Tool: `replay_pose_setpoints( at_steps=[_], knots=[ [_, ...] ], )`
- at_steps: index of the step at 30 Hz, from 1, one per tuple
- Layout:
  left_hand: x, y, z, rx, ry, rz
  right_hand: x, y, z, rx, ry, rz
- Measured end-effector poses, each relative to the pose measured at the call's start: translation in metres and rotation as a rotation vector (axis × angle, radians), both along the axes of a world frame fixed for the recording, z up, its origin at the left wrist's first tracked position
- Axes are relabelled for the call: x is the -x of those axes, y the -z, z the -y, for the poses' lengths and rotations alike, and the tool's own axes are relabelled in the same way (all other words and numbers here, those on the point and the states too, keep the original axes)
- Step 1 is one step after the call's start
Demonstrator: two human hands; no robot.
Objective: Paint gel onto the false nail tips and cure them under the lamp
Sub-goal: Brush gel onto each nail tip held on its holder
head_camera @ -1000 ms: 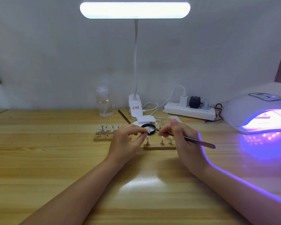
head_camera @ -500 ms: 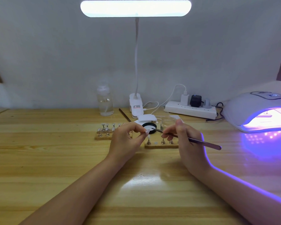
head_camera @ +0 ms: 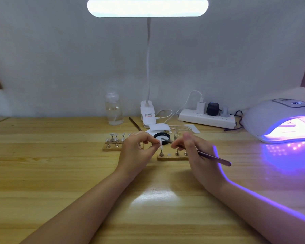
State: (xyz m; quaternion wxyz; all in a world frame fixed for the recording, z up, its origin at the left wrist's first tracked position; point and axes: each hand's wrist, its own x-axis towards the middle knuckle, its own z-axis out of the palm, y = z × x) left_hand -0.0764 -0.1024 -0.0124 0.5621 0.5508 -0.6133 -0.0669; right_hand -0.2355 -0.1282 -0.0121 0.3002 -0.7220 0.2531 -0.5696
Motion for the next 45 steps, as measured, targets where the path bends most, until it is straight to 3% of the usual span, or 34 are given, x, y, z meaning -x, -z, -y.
replay_pose_setpoints(
  at_steps=[4,10,13,17,22,26,31,36,40,45],
  knots=[
    [-0.0003,0.0002,0.0007,-0.003,-0.019,0.003,-0.0022,0.0,-0.0033,-0.118,-0.104,0.09],
    [-0.0008,0.0005,0.0012,-0.011,-0.022,0.014,-0.0015,0.0012,0.001,-0.04,-0.016,-0.003],
    [-0.0007,0.0004,0.0011,-0.016,-0.017,0.007,-0.0028,0.0011,-0.0016,-0.157,-0.095,0.112],
    [-0.0001,-0.0007,0.0004,-0.009,-0.014,0.017,-0.0016,0.0007,0.0014,-0.031,-0.012,0.045],
    [0.0009,-0.0018,-0.0002,-0.021,-0.004,-0.006,-0.0027,0.0011,-0.0012,-0.152,-0.093,0.138],
    [0.0013,-0.0027,-0.0011,-0.023,-0.01,0.017,-0.002,0.0015,0.0029,-0.033,-0.008,0.041],
    [0.0019,-0.0037,-0.0016,-0.036,0.003,-0.021,-0.0029,0.0019,0.0,-0.149,-0.092,0.153],
    [0.0023,-0.0046,-0.0027,-0.049,0.008,-0.022,-0.0023,0.0004,0.003,-0.039,-0.026,0.052],
    [0.0026,-0.005,-0.0028,-0.058,0.001,-0.052,-0.0026,0.0018,0.0007,-0.157,-0.087,0.171],
    [0.0026,-0.0045,-0.0033,-0.071,0.0,-0.035,-0.0023,0.001,0.004,-0.054,-0.011,0.032]
  ],
)
